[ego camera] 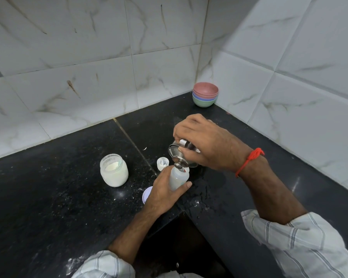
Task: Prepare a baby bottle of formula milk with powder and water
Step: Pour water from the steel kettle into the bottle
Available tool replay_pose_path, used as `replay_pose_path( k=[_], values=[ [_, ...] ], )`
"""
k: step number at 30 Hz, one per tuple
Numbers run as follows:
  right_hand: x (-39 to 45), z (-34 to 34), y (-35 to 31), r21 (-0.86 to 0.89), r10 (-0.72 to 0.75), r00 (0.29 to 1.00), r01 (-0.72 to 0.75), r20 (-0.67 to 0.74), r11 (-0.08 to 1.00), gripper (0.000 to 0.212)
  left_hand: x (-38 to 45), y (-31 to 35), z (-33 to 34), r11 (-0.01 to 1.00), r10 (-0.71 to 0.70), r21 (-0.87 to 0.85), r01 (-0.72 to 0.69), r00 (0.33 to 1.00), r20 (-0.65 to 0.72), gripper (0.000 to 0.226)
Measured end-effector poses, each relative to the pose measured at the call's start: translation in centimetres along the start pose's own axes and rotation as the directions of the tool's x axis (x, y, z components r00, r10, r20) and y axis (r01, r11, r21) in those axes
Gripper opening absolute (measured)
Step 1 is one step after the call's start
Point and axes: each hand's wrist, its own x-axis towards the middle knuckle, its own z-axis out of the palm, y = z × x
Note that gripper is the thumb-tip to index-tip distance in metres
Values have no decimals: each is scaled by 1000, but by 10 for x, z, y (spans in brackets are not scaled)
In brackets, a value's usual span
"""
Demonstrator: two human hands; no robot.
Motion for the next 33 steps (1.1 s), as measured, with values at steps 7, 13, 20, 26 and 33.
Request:
replay_pose_path(
  k=[7, 13, 20, 26, 33],
  values=[
    [1, -3, -1, -2, -2, 1000, 2, 8, 1000, 16, 0, 2, -2, 1000, 9, 13, -9, 1000, 8, 53],
    [0, -2, -1, -18, 1, 1000, -1, 12, 1000, 17, 0, 2, -1, 1000, 0, 14, 0, 1000, 6, 52],
    [0, 0, -2, -25, 3, 1000, -3, -1, 1000, 21, 0, -2, 0, 999, -14, 29, 14, 1000, 14, 52],
    [2, -1, -1, -33, 4, 1000, -4, 1, 999, 22, -1, -7, 0, 999, -21, 41, 20, 1000, 20, 54],
    [3, -2, -1, -34, -5, 1000, 6, 22, 999, 28, -1, -9, 2, 998, -31, 46, 31, 999, 19, 55]
  ],
)
